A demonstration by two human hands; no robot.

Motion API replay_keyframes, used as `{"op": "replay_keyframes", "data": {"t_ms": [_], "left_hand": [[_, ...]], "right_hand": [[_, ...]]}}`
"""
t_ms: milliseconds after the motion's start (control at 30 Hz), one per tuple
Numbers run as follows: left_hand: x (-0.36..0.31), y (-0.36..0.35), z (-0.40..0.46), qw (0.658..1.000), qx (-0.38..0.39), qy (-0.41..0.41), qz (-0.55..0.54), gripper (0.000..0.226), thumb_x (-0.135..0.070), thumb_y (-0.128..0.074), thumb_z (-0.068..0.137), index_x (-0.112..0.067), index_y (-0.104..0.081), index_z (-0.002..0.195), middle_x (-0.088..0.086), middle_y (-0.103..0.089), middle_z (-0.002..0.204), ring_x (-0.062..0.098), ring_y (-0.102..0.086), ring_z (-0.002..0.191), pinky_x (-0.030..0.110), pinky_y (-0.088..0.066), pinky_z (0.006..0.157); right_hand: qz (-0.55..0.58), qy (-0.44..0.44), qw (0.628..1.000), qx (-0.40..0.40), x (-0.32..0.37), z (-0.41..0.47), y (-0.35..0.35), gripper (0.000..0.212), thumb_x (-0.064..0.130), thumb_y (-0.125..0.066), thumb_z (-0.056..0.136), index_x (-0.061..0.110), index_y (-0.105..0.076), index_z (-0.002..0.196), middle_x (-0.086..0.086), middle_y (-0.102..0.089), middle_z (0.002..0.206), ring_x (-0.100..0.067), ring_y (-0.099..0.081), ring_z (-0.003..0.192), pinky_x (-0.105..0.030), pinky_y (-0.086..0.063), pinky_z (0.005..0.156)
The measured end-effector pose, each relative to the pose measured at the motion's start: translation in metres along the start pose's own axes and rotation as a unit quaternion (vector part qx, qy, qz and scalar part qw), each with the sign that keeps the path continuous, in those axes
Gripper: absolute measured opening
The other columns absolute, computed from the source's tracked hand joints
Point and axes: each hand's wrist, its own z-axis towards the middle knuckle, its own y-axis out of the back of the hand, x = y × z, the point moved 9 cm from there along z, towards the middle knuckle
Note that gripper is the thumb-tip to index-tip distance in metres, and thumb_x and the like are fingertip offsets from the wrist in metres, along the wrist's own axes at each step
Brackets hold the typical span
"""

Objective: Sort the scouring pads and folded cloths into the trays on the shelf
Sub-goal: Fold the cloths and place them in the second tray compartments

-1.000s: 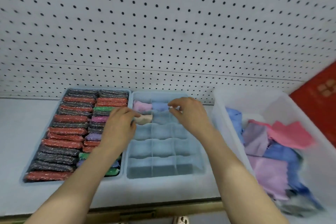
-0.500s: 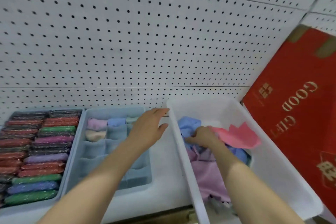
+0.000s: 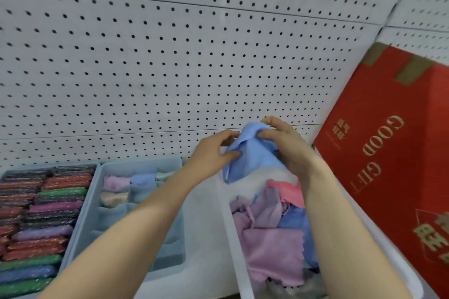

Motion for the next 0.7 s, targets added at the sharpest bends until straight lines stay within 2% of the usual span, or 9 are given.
{"op": "replay_keyframes", "data": {"t_ms": [67,100,200,333,433,500,567,633,700], "left_hand": [[-0.007,0.017,0.0,0.998,-0.054,0.004,-0.028,0.012,-0.03,-0.064,0.083,-0.019,-0.067,0.087,-0.007,-0.064,0.075,0.011,-0.053,0.066,0.03,-0.044,0.067],[-0.008,0.027,-0.001,0.996,-0.077,0.01,-0.034,0.012,-0.027,-0.062,0.087,-0.016,-0.066,0.082,-0.005,-0.061,0.071,0.012,-0.048,0.061,0.028,-0.041,0.063],[-0.002,0.059,-0.013,0.988,-0.132,0.039,-0.063,0.016,-0.017,-0.055,0.092,-0.021,-0.065,0.08,-0.009,-0.063,0.071,0.01,-0.051,0.062,0.025,-0.04,0.058],[0.029,0.099,-0.036,0.981,-0.149,0.11,-0.059,0.024,-0.027,-0.052,0.086,-0.011,-0.05,0.068,-0.002,-0.049,0.063,0.019,-0.041,0.06,0.03,-0.031,0.057],[0.033,0.109,-0.055,0.99,-0.078,0.118,-0.011,0.025,-0.031,-0.056,0.077,-0.013,-0.06,0.095,-0.008,-0.06,0.084,0.016,-0.054,0.073,0.029,-0.04,0.064],[0.019,0.109,-0.065,0.995,-0.035,0.081,-0.043,0.053,-0.024,-0.069,0.077,-0.03,-0.052,0.126,-0.015,-0.059,0.114,0.003,-0.058,0.103,0.017,-0.045,0.08],[0.003,0.115,-0.07,0.997,-0.035,0.027,-0.057,0.074,-0.025,-0.077,0.073,-0.039,-0.042,0.136,-0.021,-0.054,0.127,-0.005,-0.05,0.118,0.013,-0.041,0.093],[-0.005,0.134,-0.074,0.995,-0.091,-0.004,-0.048,0.05,-0.015,-0.074,0.076,-0.035,-0.058,0.119,-0.02,-0.064,0.115,-0.004,-0.059,0.108,0.022,-0.048,0.091],[-0.001,0.163,-0.081,0.986,-0.167,0.011,-0.02,0.035,-0.003,-0.062,0.077,-0.034,-0.068,0.09,-0.013,-0.072,0.093,0.004,-0.066,0.084,0.033,-0.055,0.082]], "right_hand": [[0.017,0.009,1.0,0.008,0.014,-0.007,-0.003,0.02,0.004,-0.064,0.089,0.019,-0.06,0.102,-0.004,-0.068,0.08,-0.019,-0.064,0.067,-0.028,-0.049,0.058],[0.028,0.014,0.999,0.008,0.018,-0.009,-0.004,0.028,0.003,-0.067,0.088,0.019,-0.059,0.11,-0.003,-0.069,0.083,-0.019,-0.065,0.069,-0.027,-0.051,0.058],[0.077,0.041,0.996,-0.028,0.028,-0.014,-0.002,0.043,-0.006,-0.07,0.082,0.015,-0.056,0.117,-0.003,-0.071,0.088,-0.02,-0.068,0.073,-0.027,-0.054,0.06],[0.107,0.054,0.991,-0.055,0.039,-0.018,-0.018,0.025,0.001,-0.069,0.086,0.016,-0.065,0.105,-0.003,-0.074,0.085,-0.017,-0.07,0.068,-0.028,-0.055,0.057],[0.051,0.068,0.996,-0.016,0.049,-0.018,-0.056,0.011,0.003,-0.069,0.087,0.012,-0.071,0.094,0.0,-0.074,0.077,-0.013,-0.069,0.066,-0.024,-0.054,0.06],[-0.019,0.087,0.995,0.04,0.058,-0.02,-0.091,0.011,0.002,-0.068,0.088,0.011,-0.072,0.092,0.004,-0.073,0.074,-0.01,-0.068,0.066,-0.021,-0.053,0.062],[-0.093,0.113,0.983,0.107,0.067,-0.024,-0.129,0.013,0.001,-0.068,0.088,0.012,-0.072,0.094,0.001,-0.074,0.08,-0.01,-0.067,0.071,-0.021,-0.054,0.066],[-0.142,0.138,0.968,0.152,0.076,-0.027,-0.157,0.018,0.0,-0.07,0.085,0.013,-0.07,0.097,-0.009,-0.074,0.087,-0.014,-0.067,0.075,-0.025,-0.055,0.07],[-0.204,0.162,0.955,0.143,0.086,-0.025,-0.167,0.025,0.005,-0.075,0.08,0.017,-0.068,0.1,-0.014,-0.072,0.083,-0.014,-0.061,0.069,-0.025,-0.05,0.063]]}}
